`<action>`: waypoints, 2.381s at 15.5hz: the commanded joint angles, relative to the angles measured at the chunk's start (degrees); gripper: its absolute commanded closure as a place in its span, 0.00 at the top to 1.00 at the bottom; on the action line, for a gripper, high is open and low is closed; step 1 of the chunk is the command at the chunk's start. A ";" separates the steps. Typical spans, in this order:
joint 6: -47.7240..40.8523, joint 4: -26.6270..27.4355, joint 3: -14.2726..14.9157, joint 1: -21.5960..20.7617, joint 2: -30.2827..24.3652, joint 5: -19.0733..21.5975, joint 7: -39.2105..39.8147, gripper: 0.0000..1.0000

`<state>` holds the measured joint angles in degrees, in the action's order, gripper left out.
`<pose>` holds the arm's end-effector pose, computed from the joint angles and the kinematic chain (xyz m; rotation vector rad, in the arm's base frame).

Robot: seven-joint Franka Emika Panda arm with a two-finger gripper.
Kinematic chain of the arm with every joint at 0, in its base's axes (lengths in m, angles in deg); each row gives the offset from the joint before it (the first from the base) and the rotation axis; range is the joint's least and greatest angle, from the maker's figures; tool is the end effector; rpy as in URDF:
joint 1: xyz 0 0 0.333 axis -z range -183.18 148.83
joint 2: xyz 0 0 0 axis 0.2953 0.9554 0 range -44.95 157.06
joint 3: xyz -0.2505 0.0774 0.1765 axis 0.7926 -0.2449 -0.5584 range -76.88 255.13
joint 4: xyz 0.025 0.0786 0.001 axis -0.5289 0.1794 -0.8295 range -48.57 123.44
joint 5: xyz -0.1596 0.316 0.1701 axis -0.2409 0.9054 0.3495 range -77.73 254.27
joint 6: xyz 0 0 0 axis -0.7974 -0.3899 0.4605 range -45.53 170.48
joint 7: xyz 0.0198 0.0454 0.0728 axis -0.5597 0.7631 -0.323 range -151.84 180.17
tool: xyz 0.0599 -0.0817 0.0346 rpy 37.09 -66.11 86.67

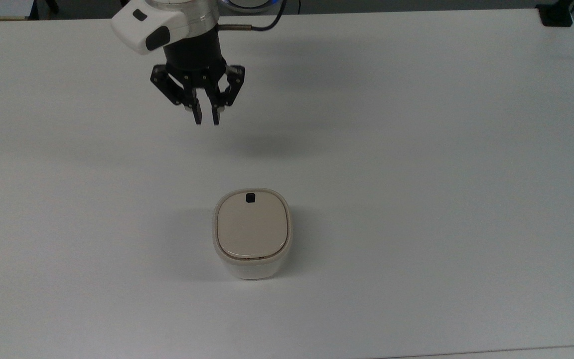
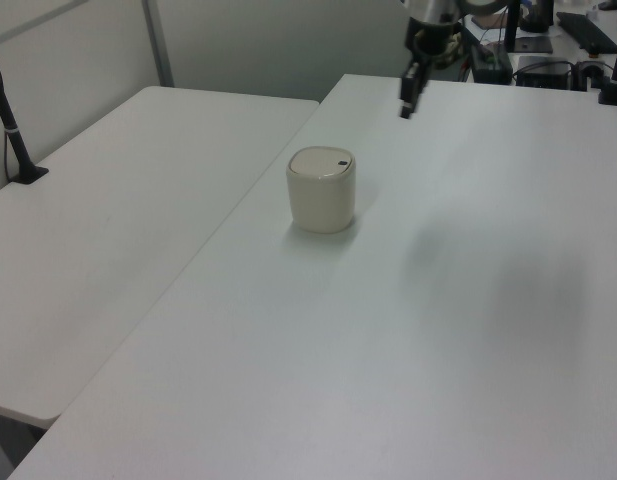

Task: Open the trash bin

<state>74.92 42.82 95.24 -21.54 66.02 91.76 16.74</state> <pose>0.6393 -0.0119 0.5261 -3.0887 0.0078 -0.3856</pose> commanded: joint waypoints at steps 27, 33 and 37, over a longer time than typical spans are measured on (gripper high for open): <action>18.19 -4.24 -0.22 -6.18 15.34 -1.82 1.47 0.00; 17.50 -4.16 -0.22 -6.18 15.44 -1.29 0.50 0.00; 3.64 -3.11 -0.04 -5.39 6.05 -1.20 -3.98 1.00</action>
<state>89.26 37.76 94.72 -27.02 79.07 90.23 15.24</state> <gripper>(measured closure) 0.767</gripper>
